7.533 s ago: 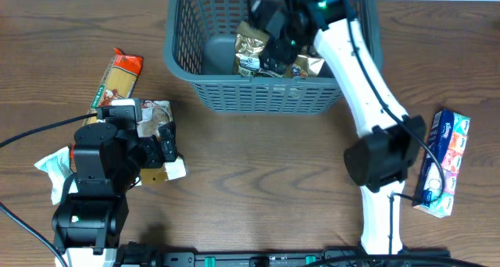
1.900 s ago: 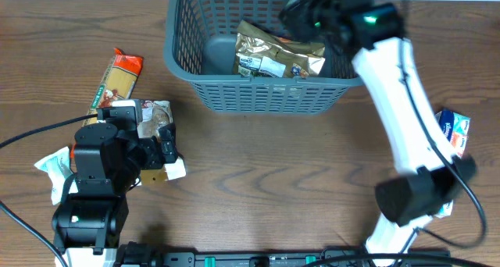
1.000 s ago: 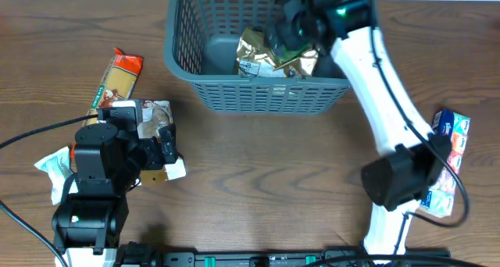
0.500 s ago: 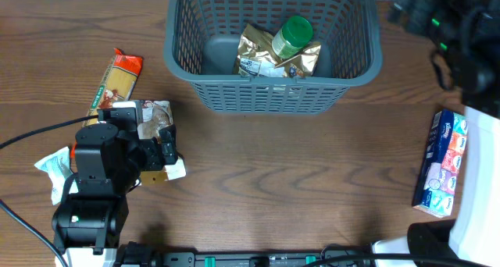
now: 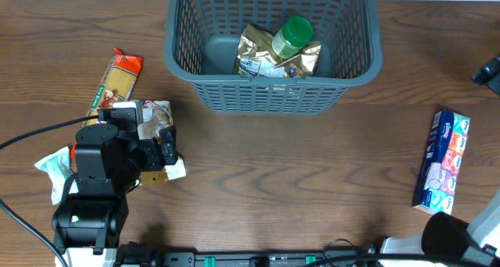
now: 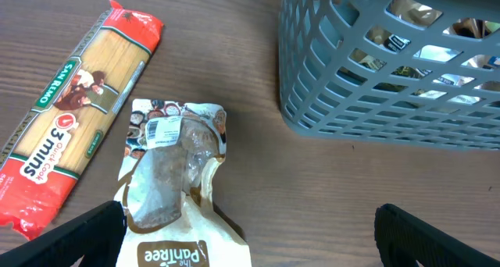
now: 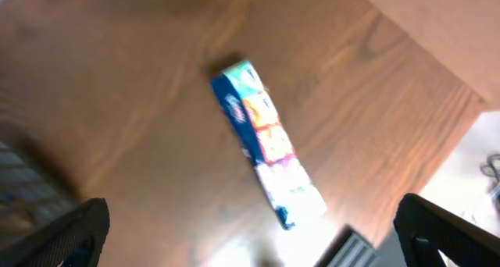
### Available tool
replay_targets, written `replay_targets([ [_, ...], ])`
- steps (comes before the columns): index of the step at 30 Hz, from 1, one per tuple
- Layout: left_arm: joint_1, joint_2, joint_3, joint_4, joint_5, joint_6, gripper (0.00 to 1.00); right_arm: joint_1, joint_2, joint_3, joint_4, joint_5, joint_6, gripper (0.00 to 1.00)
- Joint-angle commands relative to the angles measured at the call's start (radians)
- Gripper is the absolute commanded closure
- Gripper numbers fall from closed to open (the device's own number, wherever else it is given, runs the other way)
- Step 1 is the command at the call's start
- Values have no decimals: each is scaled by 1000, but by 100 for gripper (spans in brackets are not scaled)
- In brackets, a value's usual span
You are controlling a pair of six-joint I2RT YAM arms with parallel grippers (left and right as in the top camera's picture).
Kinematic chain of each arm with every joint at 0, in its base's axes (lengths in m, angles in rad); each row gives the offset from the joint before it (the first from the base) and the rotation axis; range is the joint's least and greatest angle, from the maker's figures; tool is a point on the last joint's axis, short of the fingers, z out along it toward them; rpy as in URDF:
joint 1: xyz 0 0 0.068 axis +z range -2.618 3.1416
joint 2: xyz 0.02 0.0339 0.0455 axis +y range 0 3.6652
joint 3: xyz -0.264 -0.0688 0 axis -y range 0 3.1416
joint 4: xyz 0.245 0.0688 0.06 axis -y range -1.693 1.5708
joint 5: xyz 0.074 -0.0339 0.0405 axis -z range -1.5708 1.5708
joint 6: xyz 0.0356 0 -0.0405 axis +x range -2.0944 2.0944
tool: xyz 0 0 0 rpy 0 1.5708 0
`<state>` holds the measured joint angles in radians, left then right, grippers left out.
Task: Pack container
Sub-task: 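Lower the right gripper onto the blue Kleenex pack and grasp it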
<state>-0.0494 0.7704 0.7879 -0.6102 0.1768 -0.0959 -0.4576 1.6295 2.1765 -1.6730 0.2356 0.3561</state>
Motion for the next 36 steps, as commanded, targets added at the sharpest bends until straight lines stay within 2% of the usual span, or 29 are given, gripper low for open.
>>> replay_targets([
  [1, -2, -1, 16, -3, -5, 17, 2, -105, 5, -103, 27, -109, -160, 1],
  [7, -2, -1, 16, -2, -5, 16, 2, -251, 5, -382, 132, -145, -187, 1],
  [12, -2, -1, 16, -2, -5, 17, 2, -303, 5, -660, 349, -279, -280, 1],
  [19, -2, -1, 16, -2, -5, 17, 2, -308, 5, -953, 653, -277, -295, 1],
  [29, -2, -1, 16, -2, -5, 17, 2, -307, 5, -1191, 958, -309, -295, 2],
  [36, -2, -1, 16, -2, -5, 17, 1, -307, 5, -1287, 1106, -348, -290, 6],
])
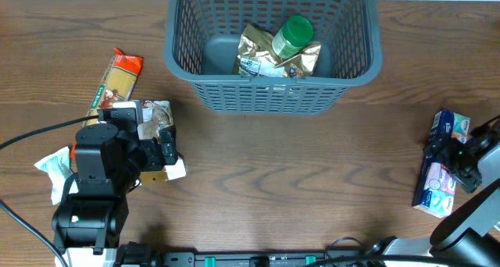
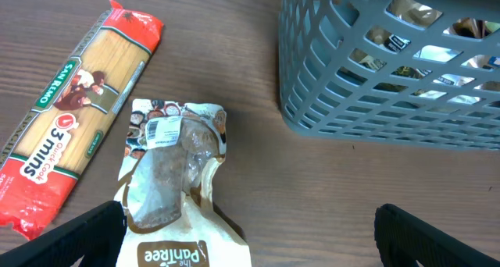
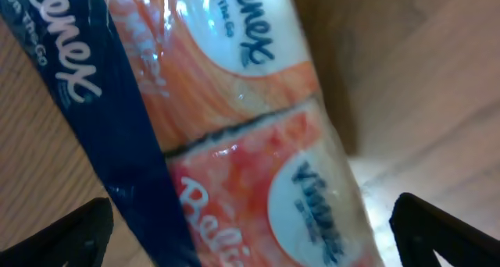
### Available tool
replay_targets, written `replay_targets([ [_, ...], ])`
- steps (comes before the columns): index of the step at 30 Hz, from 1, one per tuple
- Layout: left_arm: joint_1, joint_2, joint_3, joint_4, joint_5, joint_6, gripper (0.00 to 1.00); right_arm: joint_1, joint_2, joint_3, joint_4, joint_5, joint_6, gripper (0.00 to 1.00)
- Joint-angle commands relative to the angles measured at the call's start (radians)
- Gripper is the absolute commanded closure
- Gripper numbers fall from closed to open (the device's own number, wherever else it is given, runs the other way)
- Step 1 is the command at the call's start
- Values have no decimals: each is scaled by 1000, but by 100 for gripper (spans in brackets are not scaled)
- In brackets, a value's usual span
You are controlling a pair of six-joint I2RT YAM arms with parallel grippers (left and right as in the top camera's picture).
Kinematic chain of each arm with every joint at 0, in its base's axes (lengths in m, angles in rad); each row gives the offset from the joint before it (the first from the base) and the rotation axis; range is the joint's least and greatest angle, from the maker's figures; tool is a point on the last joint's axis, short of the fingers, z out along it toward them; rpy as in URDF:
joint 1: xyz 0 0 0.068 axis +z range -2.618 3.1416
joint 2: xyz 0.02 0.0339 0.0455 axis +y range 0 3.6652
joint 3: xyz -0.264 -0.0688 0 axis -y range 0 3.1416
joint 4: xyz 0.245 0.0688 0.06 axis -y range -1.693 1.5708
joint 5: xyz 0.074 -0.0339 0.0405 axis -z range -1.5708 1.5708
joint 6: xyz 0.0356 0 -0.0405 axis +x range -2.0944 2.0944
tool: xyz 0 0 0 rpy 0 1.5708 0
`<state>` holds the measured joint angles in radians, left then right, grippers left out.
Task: Pack container
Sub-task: 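Lower the right gripper onto the blue Kleenex pack and grasp it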
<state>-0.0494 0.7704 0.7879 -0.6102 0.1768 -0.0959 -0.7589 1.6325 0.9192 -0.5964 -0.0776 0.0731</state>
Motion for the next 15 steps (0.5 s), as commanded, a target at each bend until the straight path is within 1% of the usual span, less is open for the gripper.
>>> replay_targets([
  [1, -2, -1, 16, -2, -5, 17, 2, -5, 2, -40, 42, -36, -7, 7],
  [5, -2, -1, 16, -2, -5, 17, 2, -5, 2, -65, 77, -47, -10, 8],
  [9, -2, -1, 16, -2, -5, 17, 2, -5, 2, -74, 81, -70, -73, 12],
  [11, -2, -1, 16, -2, -5, 17, 2, -6, 2, -77, 80, -60, -74, 18],
  [13, -2, -1, 16, -2, -5, 17, 2, -6, 3, -77, 80, -57, -75, 31],
  [15, -2, -1, 16, -2, -5, 17, 2, -6, 4, -78, 77, -57, -74, 39],
])
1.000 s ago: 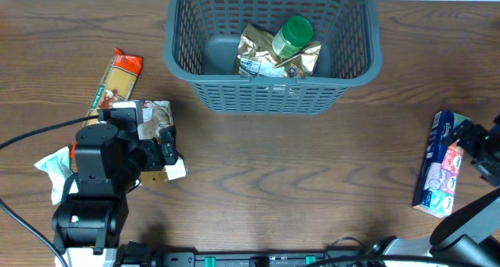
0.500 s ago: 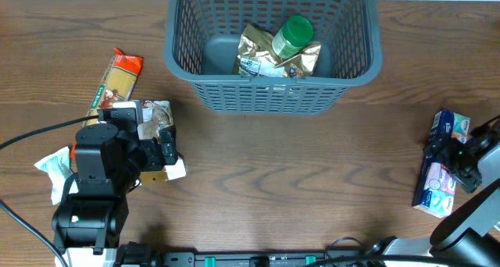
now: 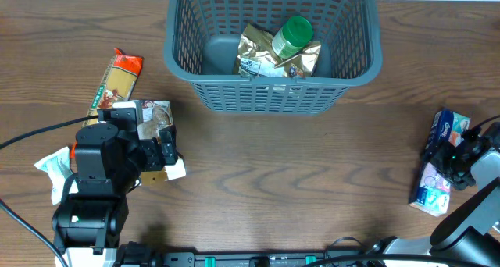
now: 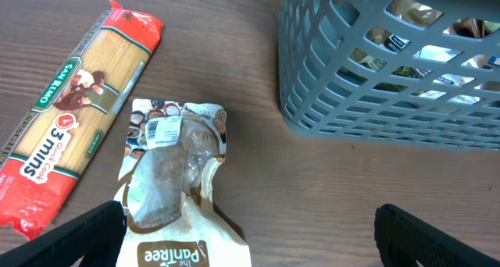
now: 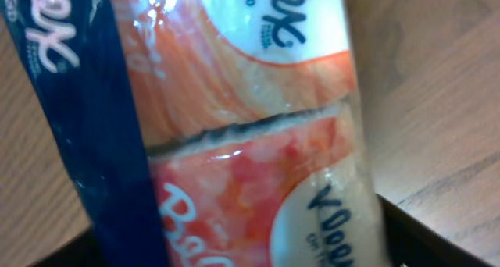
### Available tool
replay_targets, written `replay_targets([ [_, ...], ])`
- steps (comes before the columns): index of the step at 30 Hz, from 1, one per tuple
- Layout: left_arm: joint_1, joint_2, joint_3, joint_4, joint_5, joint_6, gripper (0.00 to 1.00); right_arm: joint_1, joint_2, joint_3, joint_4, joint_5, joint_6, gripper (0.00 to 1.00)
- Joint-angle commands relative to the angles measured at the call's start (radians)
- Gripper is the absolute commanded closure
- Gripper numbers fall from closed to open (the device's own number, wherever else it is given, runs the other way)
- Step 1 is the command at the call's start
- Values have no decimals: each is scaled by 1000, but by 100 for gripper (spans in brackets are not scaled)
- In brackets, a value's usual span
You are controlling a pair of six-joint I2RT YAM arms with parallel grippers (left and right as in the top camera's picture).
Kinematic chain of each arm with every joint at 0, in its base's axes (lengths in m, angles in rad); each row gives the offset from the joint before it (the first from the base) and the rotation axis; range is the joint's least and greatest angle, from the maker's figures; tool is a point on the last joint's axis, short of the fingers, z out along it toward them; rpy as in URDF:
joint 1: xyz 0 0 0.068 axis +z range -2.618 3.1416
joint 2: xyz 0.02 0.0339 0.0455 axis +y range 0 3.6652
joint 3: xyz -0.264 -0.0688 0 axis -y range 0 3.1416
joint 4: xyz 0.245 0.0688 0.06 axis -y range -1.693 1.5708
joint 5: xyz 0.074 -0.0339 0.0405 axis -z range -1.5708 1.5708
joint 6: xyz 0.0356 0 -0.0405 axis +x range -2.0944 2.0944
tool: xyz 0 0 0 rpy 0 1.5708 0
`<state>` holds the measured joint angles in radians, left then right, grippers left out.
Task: Pack container
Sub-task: 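Lower the right gripper onto the blue Kleenex pack and grasp it, then lift the Kleenex pack with the right gripper and place it in the basket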
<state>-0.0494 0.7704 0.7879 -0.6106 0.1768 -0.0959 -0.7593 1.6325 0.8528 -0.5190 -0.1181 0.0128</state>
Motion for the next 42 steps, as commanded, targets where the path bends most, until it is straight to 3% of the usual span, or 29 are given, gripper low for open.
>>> replay_targets([
  [1, -2, -1, 16, -2, -5, 17, 2, -5, 4, -12, -2, -14, -14, 49],
  [5, -2, -1, 16, -2, -5, 17, 2, -5, 4, -13, -8, 3, -14, 80],
  [9, -2, -1, 16, -2, -5, 17, 1, -5, 4, -13, -8, 6, 4, 99],
  [15, -2, -1, 16, -2, -5, 17, 1, 10, -8, 11, -13, -72, 45, 99],
  [19, -2, -1, 16, -2, -5, 17, 2, 72, -53, 119, -74, -100, 52, 99],
  [30, -2, -1, 16, -2, -5, 17, 2, 362, -111, 847, -555, -96, -54, 99],
  [34, -2, -1, 16, -2, -5, 17, 2, 500, -110, 1088, -637, -103, -189, 99],
  [37, -2, -1, 16, -2, -5, 17, 2, 633, -109, 1213, -668, -133, -431, 99],
  [42, -2, -1, 16, -3, -4, 16, 2, 830, -107, 1260, -591, -107, -676, 99],
])
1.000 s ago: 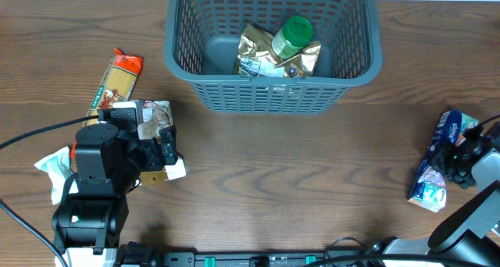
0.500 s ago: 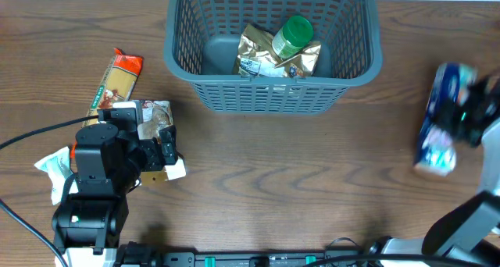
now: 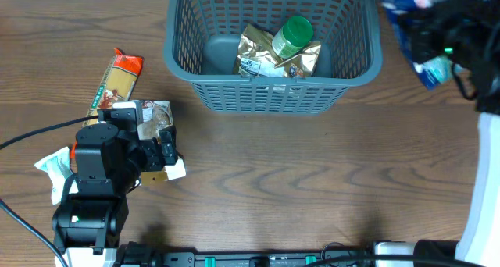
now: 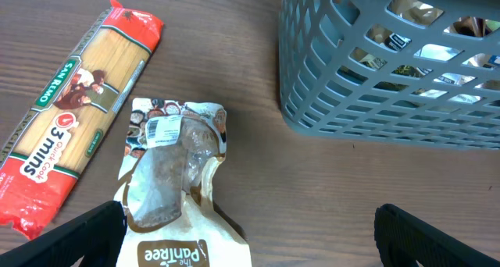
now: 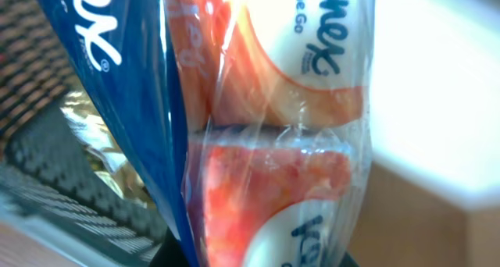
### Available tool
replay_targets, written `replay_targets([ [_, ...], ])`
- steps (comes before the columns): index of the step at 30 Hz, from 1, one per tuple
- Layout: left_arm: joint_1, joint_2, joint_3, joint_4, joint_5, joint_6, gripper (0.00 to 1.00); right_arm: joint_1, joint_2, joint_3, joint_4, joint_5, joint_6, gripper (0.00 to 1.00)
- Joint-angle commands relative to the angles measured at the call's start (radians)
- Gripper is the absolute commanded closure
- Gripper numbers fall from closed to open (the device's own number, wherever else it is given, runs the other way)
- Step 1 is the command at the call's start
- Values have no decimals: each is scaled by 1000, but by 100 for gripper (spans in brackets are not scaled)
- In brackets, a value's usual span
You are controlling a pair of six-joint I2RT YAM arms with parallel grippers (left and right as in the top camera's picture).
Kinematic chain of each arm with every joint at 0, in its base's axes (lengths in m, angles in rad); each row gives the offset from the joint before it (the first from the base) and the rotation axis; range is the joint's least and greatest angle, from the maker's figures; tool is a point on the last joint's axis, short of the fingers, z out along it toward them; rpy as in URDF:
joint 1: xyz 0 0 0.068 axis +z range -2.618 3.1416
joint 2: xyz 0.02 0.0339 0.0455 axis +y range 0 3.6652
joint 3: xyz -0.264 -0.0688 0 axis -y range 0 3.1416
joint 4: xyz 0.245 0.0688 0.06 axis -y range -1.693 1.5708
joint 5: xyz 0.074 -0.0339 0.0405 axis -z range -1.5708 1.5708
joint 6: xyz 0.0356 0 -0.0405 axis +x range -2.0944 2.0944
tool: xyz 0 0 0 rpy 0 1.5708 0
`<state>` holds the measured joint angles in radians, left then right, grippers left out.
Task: Pack container
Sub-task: 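Lift the Kleenex pack with the right gripper and place it in the basket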
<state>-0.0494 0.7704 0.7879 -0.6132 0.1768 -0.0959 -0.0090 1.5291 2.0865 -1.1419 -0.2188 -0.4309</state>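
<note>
A blue, orange and white tissue pack (image 3: 414,33) (image 5: 266,119) hangs in the air beside the right rim of the grey basket (image 3: 367,56), with my right gripper (image 3: 457,40) shut on it. Inside the basket lie a gold foil pouch (image 3: 262,56) and a green-capped jar (image 3: 293,34). My left gripper (image 4: 250,236) hovers open over a brown and white snack bag (image 4: 176,181) at the table's left. A red spaghetti packet (image 4: 74,119) lies next to that bag.
A white and green wrapper (image 3: 53,167) lies at the left edge beside the left arm. The basket's wall (image 4: 375,72) stands to the right of the left gripper.
My right gripper has lifted the tissue pack from the table's right side and carried it up to the basket's right rim. The left arm is unchanged.
The tissue pack first lay on the table at the right with my right gripper far above it. Then the gripper was down at the pack, close around it. Now the pack is held in the air by the basket. The left arm stayed still throughout.
</note>
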Motion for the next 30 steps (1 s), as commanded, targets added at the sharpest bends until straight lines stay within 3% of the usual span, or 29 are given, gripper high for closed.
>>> replay_targets([
  [1, -2, -1, 16, 0, -4, 16, 2, 116, 4, 26, 51, -7, -257, 99],
  [6, -2, -1, 16, 0, -4, 16, 2, 242, 92, 26, 91, -22, -373, 99],
  [19, -2, -1, 16, 0, -4, 16, 2, 338, 514, 26, 83, -51, -370, 99],
  [30, -2, -1, 16, 0, -4, 16, 2, 312, 563, 26, 172, -24, -351, 99],
])
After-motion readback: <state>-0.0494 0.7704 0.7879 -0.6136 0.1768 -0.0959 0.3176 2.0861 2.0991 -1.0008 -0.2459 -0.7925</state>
